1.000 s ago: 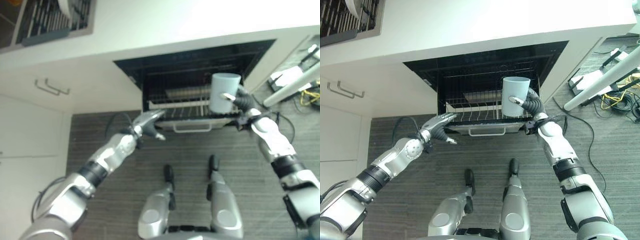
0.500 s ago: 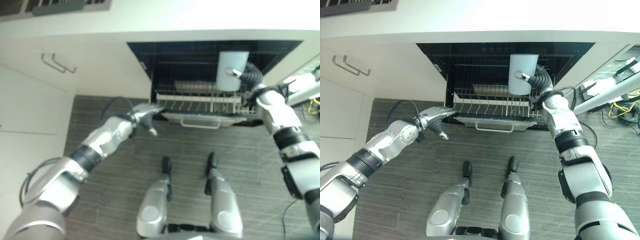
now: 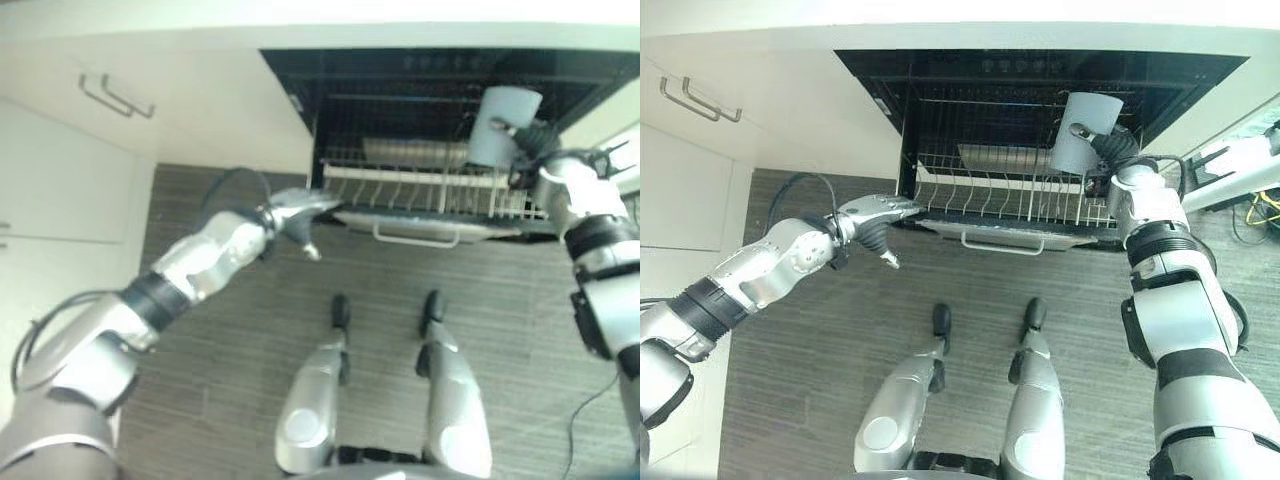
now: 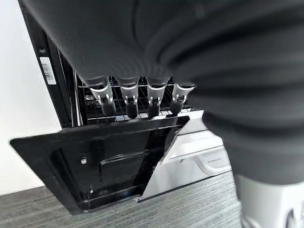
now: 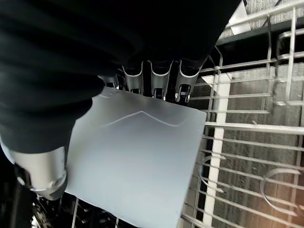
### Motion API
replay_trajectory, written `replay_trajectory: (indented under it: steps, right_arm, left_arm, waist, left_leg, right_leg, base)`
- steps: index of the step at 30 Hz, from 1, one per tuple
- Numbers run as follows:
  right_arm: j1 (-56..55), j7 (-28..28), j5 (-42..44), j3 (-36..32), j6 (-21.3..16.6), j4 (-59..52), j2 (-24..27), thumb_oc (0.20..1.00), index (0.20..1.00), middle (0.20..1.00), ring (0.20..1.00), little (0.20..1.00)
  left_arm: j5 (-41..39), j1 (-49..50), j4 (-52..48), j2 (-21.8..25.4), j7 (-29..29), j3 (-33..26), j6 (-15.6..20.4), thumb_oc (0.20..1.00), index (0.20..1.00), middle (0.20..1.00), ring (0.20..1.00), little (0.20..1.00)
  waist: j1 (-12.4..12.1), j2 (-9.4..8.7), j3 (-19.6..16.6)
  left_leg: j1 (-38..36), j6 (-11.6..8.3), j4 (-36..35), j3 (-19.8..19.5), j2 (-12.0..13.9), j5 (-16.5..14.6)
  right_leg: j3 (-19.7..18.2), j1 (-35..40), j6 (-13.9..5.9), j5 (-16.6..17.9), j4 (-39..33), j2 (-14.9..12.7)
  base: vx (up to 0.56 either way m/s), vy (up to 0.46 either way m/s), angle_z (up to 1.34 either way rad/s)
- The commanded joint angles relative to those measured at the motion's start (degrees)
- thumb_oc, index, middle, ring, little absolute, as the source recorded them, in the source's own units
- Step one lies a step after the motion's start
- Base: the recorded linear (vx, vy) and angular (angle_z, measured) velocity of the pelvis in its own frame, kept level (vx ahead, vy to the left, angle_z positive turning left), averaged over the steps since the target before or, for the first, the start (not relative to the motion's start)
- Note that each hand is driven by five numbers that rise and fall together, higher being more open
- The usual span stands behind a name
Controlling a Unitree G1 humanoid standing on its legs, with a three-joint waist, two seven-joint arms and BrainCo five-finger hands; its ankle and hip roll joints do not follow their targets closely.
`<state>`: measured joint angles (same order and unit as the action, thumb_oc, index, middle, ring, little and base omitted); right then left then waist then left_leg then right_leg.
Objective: Place the dishes in the dishwasher.
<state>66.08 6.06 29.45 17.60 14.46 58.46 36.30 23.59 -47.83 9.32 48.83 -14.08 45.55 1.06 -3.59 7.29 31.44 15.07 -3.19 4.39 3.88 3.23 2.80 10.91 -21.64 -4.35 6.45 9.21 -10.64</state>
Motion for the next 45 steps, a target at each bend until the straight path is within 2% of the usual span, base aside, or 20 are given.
replay_trajectory:
  steps: [1,7,9,14,18,19,20,22,26,35,37,39,42,43,44,45]
  right_arm:
    - [5.32,2.09,2.11,1.40,-2.59,0.17,2.57,0.200,0.200,0.200,0.200,0.200]
    - [7.13,2.90,2.40,1.51,-1.62,3.04,3.11,0.200,0.200,0.200,0.200,0.200]
    - [8.28,3.52,1.68,2.29,-0.65,4.28,3.34,0.200,0.200,0.200,0.200,0.200]
    - [9.83,1.89,2.01,3.14,-0.31,6.79,3.50,0.200,0.200,0.200,0.200,0.200]
    - [9.92,0.86,-1.10,4.07,-1.06,7.63,2.39,0.200,0.200,0.200,0.200,0.200]
    - [10.24,2.18,-0.80,4.41,-1.12,7.94,2.02,0.354,0.354,0.354,0.354,0.354]
    - [10.24,2.88,-1.22,4.37,-1.41,8.11,1.86,1.000,1.000,1.000,1.000,1.000]
    - [10.49,6.16,-3.72,4.56,-2.31,8.42,1.69,1.000,1.000,1.000,1.000,1.000]
    - [10.47,12.58,-7.81,4.97,-1.39,7.74,2.05,1.000,1.000,1.000,1.000,1.000]
    - [11.30,28.93,-16.65,6.34,-2.57,6.09,3.21,1.000,1.000,1.000,1.000,1.000]
    - [11.43,31.29,-16.37,6.28,-3.56,5.60,3.39,1.000,1.000,1.000,1.000,1.000]
    - [10.52,34.32,-12.54,5.23,-8.18,4.56,2.97,1.000,1.000,1.000,1.000,1.000]
    - [7.66,31.61,12.15,-0.89,-17.08,1.42,0.13,1.000,1.000,1.000,1.000,1.000]
    - [5.31,31.10,15.39,-4.21,-21.72,-1.31,-1.42,1.000,1.000,1.000,1.000,1.000]
    - [3.65,29.23,14.22,-5.76,-25.43,-4.23,-2.09,1.000,1.000,1.000,1.000,1.000]
    - [2.51,30.34,13.97,-6.65,-26.81,-7.58,-2.85,1.000,1.000,1.000,1.000,1.000]
  left_arm:
    - [-2.68,0.52,-4.22,2.42,-0.62,-0.38,0.62,1.000,1.000,1.000,1.000,1.000]
    - [-3.71,-1.20,-6.98,3.65,-1.75,-0.89,-0.63,1.000,1.000,1.000,1.000,1.000]
    - [-4.85,-1.88,-8.37,4.33,-2.86,-1.18,-2.44,1.000,1.000,1.000,1.000,1.000]
    - [-7.17,-4.06,-11.18,5.47,-4.23,-2.51,-1.93,1.000,1.000,1.000,1.000,1.000]
    - [-8.78,-7.41,-12.70,5.34,-7.05,-3.78,-2.25,1.000,1.000,1.000,1.000,1.000]
    - [-9.10,-8.59,-12.84,5.14,-7.79,-3.89,-2.76,1.000,1.000,1.000,1.000,1.000]
    - [-9.10,-9.10,-12.89,4.99,-8.22,-3.94,-3.00,1.000,1.000,1.000,1.000,1.000]
    - [-9.31,-10.67,-12.59,4.84,-9.48,-4.02,-3.61,1.000,1.000,1.000,1.000,1.000]
    - [-9.12,-11.10,-12.69,4.93,-10.26,-4.12,-4.10,1.000,1.000,1.000,1.000,1.000]
    - [-9.52,-10.46,-11.86,6.10,-9.10,-4.22,-1.69,1.000,1.000,1.000,1.000,1.000]
    - [-9.38,-9.97,-11.83,6.27,-8.78,-4.50,-1.18,1.000,1.000,1.000,1.000,1.000]
    - [-8.74,-8.65,-11.78,6.02,-8.27,-4.75,-0.69,1.000,1.000,1.000,1.000,1.000]
    - [-8.26,-6.76,-11.94,5.93,-6.79,-5.43,-0.94,1.000,1.000,1.000,1.000,1.000]
    - [-8.38,-5.70,-12.65,6.09,-5.82,-5.70,-1.83,1.000,1.000,1.000,1.000,1.000]
    - [-8.23,-4.92,-13.29,6.36,-4.97,-5.96,-2.54,1.000,1.000,1.000,1.000,1.000]
    - [-7.72,-3.83,-13.03,6.21,-4.30,-6.38,-2.26,1.000,1.000,1.000,1.000,1.000]
  waist:
    - [-1.39,0.53,-1.65]
    - [-1.79,1.33,-1.65]
    - [-2.15,2.01,-1.65]
    - [-2.95,3.13,-1.65]
    - [-3.21,3.06,-1.65]
    - [-3.25,2.99,-1.65]
    - [-3.28,2.90,-1.65]
    - [-3.23,2.64,-1.65]
    - [-3.18,2.40,-1.65]
    - [-3.44,2.95,-1.65]
    - [-3.52,3.15,-1.65]
    - [-3.46,3.39,-1.65]
    - [-3.23,3.44,-1.65]
    - [-2.98,3.30,-1.65]
    - [-2.81,3.10,-1.65]
    - [-2.68,2.92,-1.65]
  left_leg:
    - [5.23,1.72,4.17,0.91,1.66,-0.89]
    - [6.57,1.52,3.96,1.60,1.79,-0.40]
    - [7.18,1.41,3.64,1.52,1.58,0.05]
    - [8.44,1.53,2.94,0.65,0.71,0.75]
    - [8.45,1.61,2.03,0.70,0.45,0.92]
    - [8.88,1.67,1.87,0.77,0.52,1.34]
    - [8.94,1.68,1.79,0.76,0.53,1.38]
    - [9.00,1.68,1.54,0.78,0.59,1.55]
    - [8.97,1.69,1.54,0.82,0.50,1.25]
    - [9.26,1.79,1.70,0.64,-0.02,1.07]
    - [9.54,1.89,1.63,0.67,-0.02,1.36]
    - [8.73,1.91,1.31,0.67,-0.18,1.03]
    - [8.33,1.84,1.53,0.73,-0.17,0.63]
    - [8.25,1.82,1.58,1.00,0.01,0.42]
    - [8.72,1.94,1.59,1.22,0.17,0.66]
    - [8.88,2.01,1.69,1.33,0.27,0.59]
  right_leg:
    - [-1.79,-0.98,-3.27,-7.26,8.46,-3.83]
    - [-1.00,-2.15,-3.29,-7.20,8.58,-4.26]
    - [-0.78,-2.69,-3.27,-7.23,8.75,-4.43]
    - [-0.46,-4.03,-3.25,-7.08,8.98,-4.57]
    - [-0.01,-4.26,-3.62,-6.84,8.48,-4.75]
    - [0.10,-4.65,-3.58,-6.30,8.22,-4.65]
    - [0.19,-4.70,-3.65,-6.21,8.14,-4.65]
    - [0.38,-4.73,-3.83,-5.94,7.90,-4.59]
    - [0.50,-4.74,-4.11,-5.97,7.88,-4.55]
    - [0.91,-4.69,-4.43,-5.34,7.35,-4.87]
    - [0.89,-4.86,-4.33,-4.91,7.01,-4.76]
    - [0.74,-4.23,-4.43,-5.27,6.90,-4.77]
    - [0.33,-3.88,-4.28,-5.60,7.03,-4.82]
    - [0.12,-3.76,-4.26,-5.79,6.91,-4.75]
    - [0.03,-4.18,-4.17,-5.49,6.70,-4.57]
    - [-0.11,-4.36,-4.20,-5.54,6.76,-4.49]
  base:
    - [-0.03,-0.015,-0.08]
    - [-0.04,-0.020,-0.01]
    - [-0.04,-0.004,0.03]
    - [-0.04,0.000,0.08]
    - [-0.07,-0.016,0.03]
    - [-0.05,-0.029,0.04]
    - [-0.07,-0.033,0.02]
    - [-0.05,-0.030,0.02]
    - [-0.02,-0.009,0.01]
    - [-0.02,-0.007,0.01]
    - [-0.02,0.006,0.00]
    - [0.00,0.000,0.00]
    - [0.01,0.008,-0.05]
    - [0.00,0.000,0.00]
    - [0.00,0.000,0.00]
    - [-0.03,-0.003,-0.02]
